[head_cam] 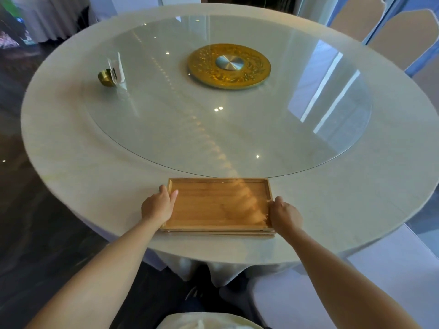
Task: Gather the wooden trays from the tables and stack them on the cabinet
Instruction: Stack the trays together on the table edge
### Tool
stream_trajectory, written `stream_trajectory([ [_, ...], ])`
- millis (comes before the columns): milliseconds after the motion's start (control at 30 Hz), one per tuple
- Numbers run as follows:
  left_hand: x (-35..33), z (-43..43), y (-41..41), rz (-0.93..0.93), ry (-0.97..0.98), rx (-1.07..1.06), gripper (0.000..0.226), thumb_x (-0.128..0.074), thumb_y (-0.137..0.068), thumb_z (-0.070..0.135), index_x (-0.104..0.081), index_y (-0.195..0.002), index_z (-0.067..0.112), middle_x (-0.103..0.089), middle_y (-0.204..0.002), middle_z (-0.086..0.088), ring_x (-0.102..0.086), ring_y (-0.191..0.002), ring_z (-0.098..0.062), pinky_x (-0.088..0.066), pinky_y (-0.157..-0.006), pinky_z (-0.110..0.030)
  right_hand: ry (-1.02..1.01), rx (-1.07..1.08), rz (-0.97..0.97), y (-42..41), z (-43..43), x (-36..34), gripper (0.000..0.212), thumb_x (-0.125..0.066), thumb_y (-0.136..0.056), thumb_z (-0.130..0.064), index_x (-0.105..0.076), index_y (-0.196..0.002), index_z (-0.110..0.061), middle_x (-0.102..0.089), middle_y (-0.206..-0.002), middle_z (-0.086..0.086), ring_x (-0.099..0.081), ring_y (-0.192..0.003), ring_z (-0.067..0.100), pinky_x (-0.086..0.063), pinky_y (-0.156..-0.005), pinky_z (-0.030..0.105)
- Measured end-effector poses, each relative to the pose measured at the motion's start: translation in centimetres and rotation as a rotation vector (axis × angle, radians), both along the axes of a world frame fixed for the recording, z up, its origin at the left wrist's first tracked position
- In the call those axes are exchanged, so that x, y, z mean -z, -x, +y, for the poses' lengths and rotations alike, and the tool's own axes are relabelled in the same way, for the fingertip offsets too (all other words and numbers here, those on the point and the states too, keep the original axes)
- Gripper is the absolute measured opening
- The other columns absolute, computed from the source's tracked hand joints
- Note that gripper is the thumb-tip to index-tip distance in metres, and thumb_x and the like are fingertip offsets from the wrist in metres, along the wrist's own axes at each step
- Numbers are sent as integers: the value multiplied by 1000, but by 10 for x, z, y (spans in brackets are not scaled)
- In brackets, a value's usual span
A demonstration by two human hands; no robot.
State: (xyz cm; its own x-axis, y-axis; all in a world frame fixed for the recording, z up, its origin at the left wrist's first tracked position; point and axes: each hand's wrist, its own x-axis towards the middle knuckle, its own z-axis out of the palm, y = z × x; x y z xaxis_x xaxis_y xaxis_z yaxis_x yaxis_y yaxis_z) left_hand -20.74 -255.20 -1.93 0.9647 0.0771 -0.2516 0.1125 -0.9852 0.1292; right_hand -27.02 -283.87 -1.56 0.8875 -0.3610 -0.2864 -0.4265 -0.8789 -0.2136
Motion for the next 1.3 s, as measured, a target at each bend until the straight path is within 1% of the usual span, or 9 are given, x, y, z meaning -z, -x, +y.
stream_trajectory([
  [233, 7, -1, -1, 3, 42, 9, 45, -23, -99, 40, -43, -109, 1, -42, -57, -1, -51, -64, -27, -30, -44, -27, -66, 52, 11, 1, -5, 1, 28, -22, -99, -28, -37, -85, -8, -66, -104, 23, -61, -94, 37, -36, -65, 33],
  [400, 10, 4, -4, 125, 202, -133, 61, -21, -95, 51, -40, -130, 4, -63, -116, -19, -60, -105, -35, -47, -79, -37, -473, 221, 13, 0, -10, 7, 43, -29, -95, -44, -49, -114, -11, -62, -110, 18, -58, -101, 34, -46, -85, 42],
  [467, 12, 5, -4, 181, 251, -161, 67, -20, -95, 53, -44, -132, 3, -58, -126, -18, -55, -116, -35, -45, -91, -39, -545, 216, 23, -1, -10, 11, 41, -29, -95, -45, -56, -88, -15, -57, -96, 15, -54, -92, 28, -44, -85, 44],
  [533, 12, 4, -3, 187, 306, -168, 67, -21, -96, 51, -55, -121, 0, -61, -120, -20, -56, -112, -34, -44, -94, -39, -528, 213, 67, -2, -8, 14, 43, -27, -95, -47, -44, -63, -24, -50, -86, 13, -46, -86, 26, -39, -80, 42],
  [633, 14, 2, -2, 169, 389, -205, 58, -23, -96, 50, -58, -86, 5, -60, -91, -16, -55, -85, -29, -46, -83, -40, -524, 239, 99, -2, -9, 20, 42, -25, -93, -52, -42, -63, -28, -49, -89, 14, -43, -88, 26, -33, -79, 37],
  [767, 17, 3, -3, 179, 460, -270, 52, -26, -96, 50, -46, -64, 15, -53, -74, -6, -51, -81, -26, -38, -74, -32, -541, 265, 85, 0, -8, 19, 44, -30, -93, -51, -42, -58, -28, -50, -86, 14, -46, -85, 26, -36, -76, 36],
  [1100, 15, -4, 2, 165, 512, -310, 53, -28, -97, 45, -60, -84, 5, -49, -73, -4, -50, -88, -28, -34, -76, -29, -665, 384, 16, 4, -3, 25, 49, -35, -95, -42, -46, -57, -13, -48, -77, 14, -47, -68, 24, -39, -67, 35],
  [1233, 13, -8, 2, 179, 572, -389, 49, -29, -97, 45, -48, -63, 14, -51, -72, -6, -49, -70, -24, -33, -76, -30, -739, 424, 25, 4, -3, 28, 56, -35, -93, -47, -62, -97, 3, -52, -96, 17, -51, -88, 28, -45, -88, 44],
  [1300, 11, -10, 2, 183, 610, -427, 53, -31, -97, 45, -63, -98, 2, -60, -105, -20, -59, -94, -32, -39, -83, -36, -774, 447, 32, 6, -1, 26, 61, -34, -92, -48, -58, -116, 3, -56, -105, 19, -55, -97, 32, -44, -97, 47],
])
